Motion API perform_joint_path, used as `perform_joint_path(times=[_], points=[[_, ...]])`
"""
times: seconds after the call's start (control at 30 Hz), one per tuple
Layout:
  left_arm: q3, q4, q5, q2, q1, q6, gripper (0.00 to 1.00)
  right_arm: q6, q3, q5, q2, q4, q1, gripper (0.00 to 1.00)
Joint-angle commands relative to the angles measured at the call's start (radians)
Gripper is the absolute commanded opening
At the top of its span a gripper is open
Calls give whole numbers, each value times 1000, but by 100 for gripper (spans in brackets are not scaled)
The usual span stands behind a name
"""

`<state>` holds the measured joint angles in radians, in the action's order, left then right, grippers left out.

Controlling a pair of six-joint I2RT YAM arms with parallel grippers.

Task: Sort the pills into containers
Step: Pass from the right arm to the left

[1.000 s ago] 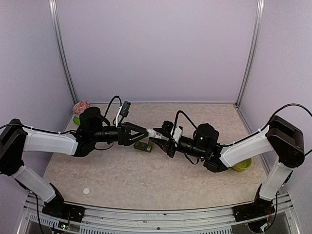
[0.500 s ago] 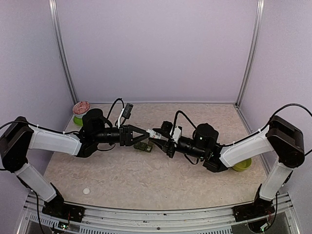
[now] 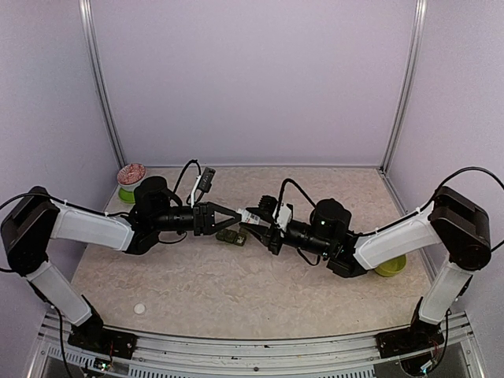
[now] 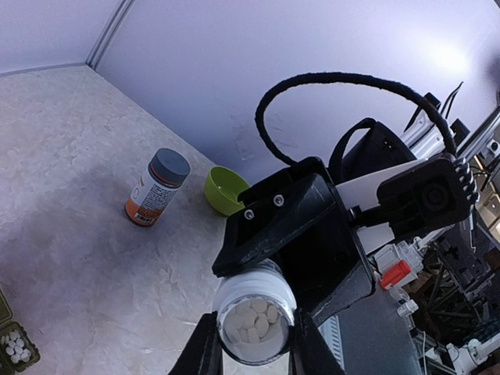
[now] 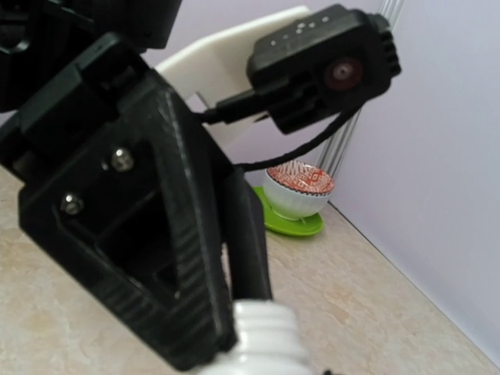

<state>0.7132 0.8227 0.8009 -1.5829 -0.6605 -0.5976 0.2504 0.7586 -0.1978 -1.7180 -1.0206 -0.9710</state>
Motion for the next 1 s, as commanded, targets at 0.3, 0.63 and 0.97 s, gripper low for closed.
perform_joint_path(times=[0.3,0.63,0.97], points=[[17,66,14,-13,-5,-13,40,9,34,-11,-23,13,-10,34],[23,62,11,-14,-7,-11,35,7,41,-12,-24,27,-10,33],[17,54,-9,-15,-6,-4,19,8,39,-4,-25,25,-10,42]])
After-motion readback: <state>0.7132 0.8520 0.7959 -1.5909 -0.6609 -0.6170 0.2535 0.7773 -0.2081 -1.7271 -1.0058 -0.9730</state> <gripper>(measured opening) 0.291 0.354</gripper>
